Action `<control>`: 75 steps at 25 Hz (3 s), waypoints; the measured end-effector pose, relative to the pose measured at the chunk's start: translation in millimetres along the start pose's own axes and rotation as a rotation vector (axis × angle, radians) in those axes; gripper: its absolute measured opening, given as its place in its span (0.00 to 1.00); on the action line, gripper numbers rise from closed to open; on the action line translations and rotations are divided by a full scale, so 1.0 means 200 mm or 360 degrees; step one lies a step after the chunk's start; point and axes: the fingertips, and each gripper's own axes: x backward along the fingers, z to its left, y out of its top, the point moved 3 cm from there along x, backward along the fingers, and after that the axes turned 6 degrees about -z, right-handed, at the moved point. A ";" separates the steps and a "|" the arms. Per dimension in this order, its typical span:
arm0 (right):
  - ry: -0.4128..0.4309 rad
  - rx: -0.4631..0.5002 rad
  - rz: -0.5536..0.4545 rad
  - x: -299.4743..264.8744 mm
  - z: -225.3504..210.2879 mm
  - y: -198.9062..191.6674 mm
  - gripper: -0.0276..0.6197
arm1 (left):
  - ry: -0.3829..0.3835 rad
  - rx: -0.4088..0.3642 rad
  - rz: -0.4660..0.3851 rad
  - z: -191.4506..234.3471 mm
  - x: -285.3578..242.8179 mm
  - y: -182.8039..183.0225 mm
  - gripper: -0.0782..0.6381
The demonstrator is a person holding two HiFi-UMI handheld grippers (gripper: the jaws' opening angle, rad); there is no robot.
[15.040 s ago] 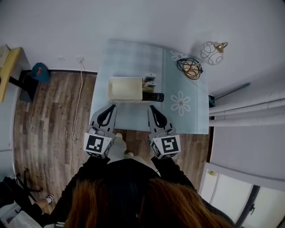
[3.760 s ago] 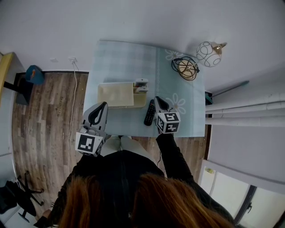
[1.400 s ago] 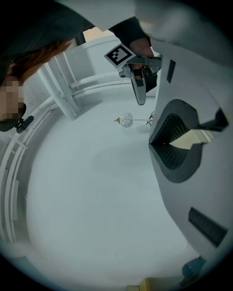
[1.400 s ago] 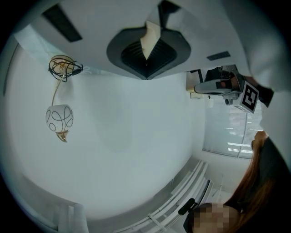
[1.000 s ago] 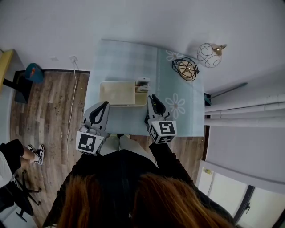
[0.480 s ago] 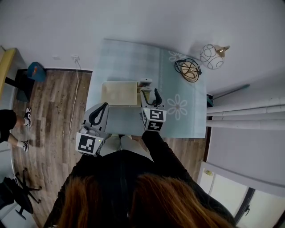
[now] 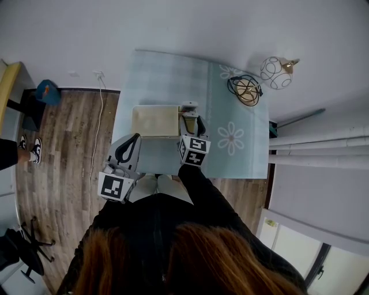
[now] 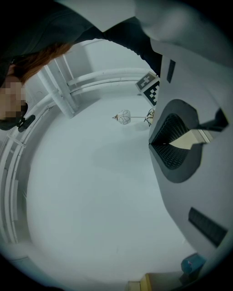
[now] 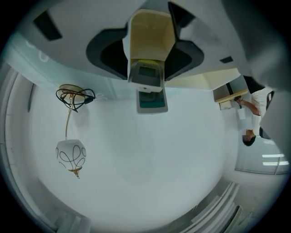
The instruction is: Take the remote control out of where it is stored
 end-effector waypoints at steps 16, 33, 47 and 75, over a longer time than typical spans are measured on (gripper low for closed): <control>-0.0072 0.0036 -0.0001 -0.03 0.02 0.01 0.42 | -0.0022 0.0013 0.0020 0.01 -0.02 -0.02 0.12; 0.0002 0.0156 -0.0075 0.03 0.04 0.09 0.41 | -0.0033 0.0017 0.0034 0.03 -0.01 -0.02 0.12; 0.0060 0.0255 -0.0340 0.24 0.08 0.44 0.41 | -0.0037 0.0073 -0.0009 0.01 -0.04 -0.02 0.12; 0.0083 0.0209 -0.0345 0.63 0.02 0.45 0.41 | -0.0090 0.0069 0.0001 -0.09 -0.06 -0.02 0.12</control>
